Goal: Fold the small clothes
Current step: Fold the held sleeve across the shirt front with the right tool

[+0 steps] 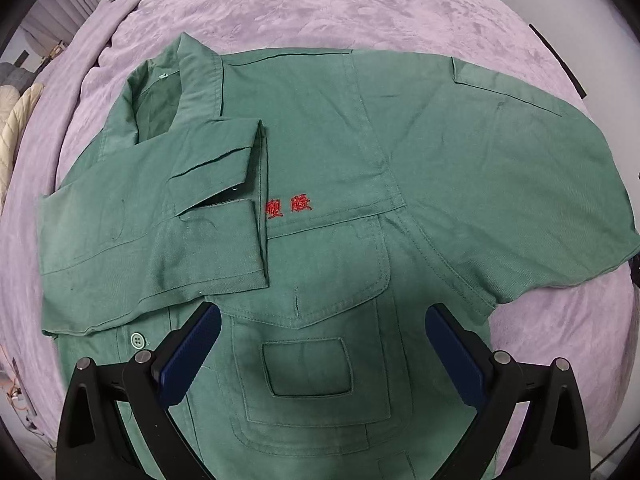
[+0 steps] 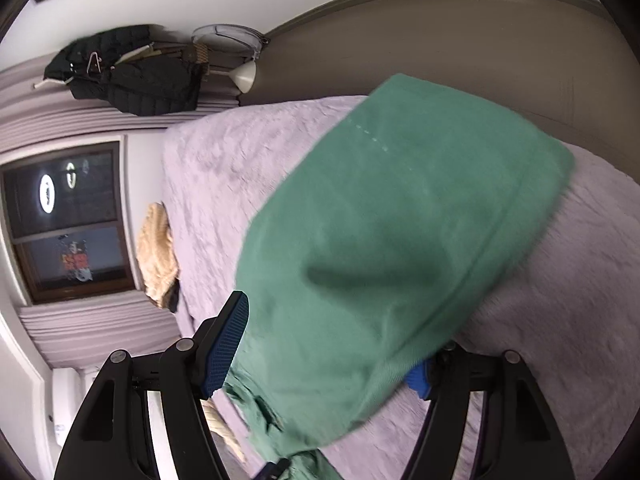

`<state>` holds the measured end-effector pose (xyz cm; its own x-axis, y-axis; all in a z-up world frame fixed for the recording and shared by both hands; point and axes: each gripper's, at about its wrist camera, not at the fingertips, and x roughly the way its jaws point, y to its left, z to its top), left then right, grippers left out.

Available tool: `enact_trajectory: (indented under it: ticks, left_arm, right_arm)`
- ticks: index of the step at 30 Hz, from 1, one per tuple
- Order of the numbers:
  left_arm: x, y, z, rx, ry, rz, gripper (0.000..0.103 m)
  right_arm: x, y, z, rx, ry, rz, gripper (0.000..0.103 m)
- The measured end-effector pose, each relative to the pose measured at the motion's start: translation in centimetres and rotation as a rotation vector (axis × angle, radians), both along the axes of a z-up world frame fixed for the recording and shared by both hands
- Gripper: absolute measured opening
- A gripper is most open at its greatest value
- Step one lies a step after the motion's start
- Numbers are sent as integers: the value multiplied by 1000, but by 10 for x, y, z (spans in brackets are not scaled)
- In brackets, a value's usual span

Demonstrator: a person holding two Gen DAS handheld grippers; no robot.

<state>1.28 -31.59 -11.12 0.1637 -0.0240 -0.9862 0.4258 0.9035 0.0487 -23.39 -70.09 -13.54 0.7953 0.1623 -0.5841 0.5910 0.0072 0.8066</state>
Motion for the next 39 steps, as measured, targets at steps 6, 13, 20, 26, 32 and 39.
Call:
enact_trajectory:
  ticks: [6, 13, 20, 26, 32, 39]
  left_arm:
    - [0, 2, 2, 5, -5, 13, 102]
    - [3, 16, 9, -12, -20, 30, 102]
    - [17, 57, 11, -39, -36, 54, 102]
    - [41, 129, 13, -52, -57, 96, 102]
    - [65, 223, 10, -20, -88, 193, 102]
    - [79, 309, -8, -9, -61, 329, 102]
  right_arm:
    - [6, 2, -7, 107, -136, -38, 7]
    - [38, 15, 23, 86, -312, 34, 7]
    - [114, 67, 89, -25, -416, 239, 7]
    - [193, 172, 131, -159, -420, 504, 7]
    - [264, 317, 113, -173, -362, 777, 7]
    - [296, 442, 10, -98, -89, 962, 10]
